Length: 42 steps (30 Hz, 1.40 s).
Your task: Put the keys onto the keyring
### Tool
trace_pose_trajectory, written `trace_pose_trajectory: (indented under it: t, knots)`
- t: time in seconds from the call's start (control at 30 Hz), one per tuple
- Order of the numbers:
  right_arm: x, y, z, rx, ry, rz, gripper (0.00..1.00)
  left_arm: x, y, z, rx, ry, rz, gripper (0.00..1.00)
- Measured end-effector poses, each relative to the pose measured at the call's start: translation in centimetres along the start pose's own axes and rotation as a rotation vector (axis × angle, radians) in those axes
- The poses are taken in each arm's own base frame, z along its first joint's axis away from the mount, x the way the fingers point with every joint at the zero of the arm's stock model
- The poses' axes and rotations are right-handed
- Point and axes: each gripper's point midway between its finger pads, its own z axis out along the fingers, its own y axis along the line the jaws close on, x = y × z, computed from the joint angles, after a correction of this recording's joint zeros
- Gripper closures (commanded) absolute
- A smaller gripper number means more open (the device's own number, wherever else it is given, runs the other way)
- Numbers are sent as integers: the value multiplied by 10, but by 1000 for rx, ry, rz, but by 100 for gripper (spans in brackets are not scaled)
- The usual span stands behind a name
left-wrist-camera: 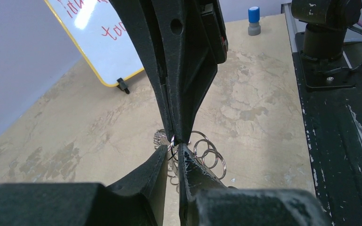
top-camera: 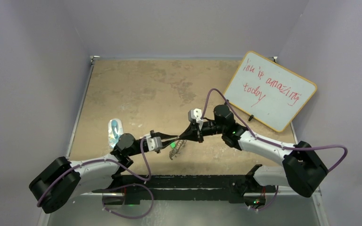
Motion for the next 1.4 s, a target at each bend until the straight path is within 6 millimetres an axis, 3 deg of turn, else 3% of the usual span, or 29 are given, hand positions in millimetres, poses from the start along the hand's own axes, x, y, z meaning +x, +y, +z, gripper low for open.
trace_pose_trajectory:
  t: [0.07, 0.23, 0.27, 0.43, 0.57, 0.7, 0.9, 1.2, 1.4]
  knots:
    - [0, -1, 0, 1, 2, -6, 100, 1, 0, 1, 2, 4, -4, 100]
    - [0, -2, -1, 5, 10, -22, 97, 2, 0, 1, 3, 11, -5, 100]
    - [0, -2, -2, 7, 11, -23, 90, 2, 0, 1, 4, 12, -6, 100]
    - [-16, -3, -7, 54, -16, -63, 34, -1, 2, 1, 2, 10, 10, 100]
    - [-38, -6, -18, 142, -82, -128, 16, 1, 2, 1, 2, 18, 15, 100]
    - [-43, -13, -28, 238, -116, -141, 13, 2, 2, 1, 2, 23, 15, 100]
    - [-34, -27, -35, 344, -106, -97, 10, 4, 2, -1, 4, 32, 35, 100]
    - [-9, -59, -49, 551, -75, 141, 14, 4, 2, -4, 15, 46, 117, 100]
    - [-12, -58, -57, 583, -102, 136, 21, 6, 3, -6, 25, 58, 190, 100]
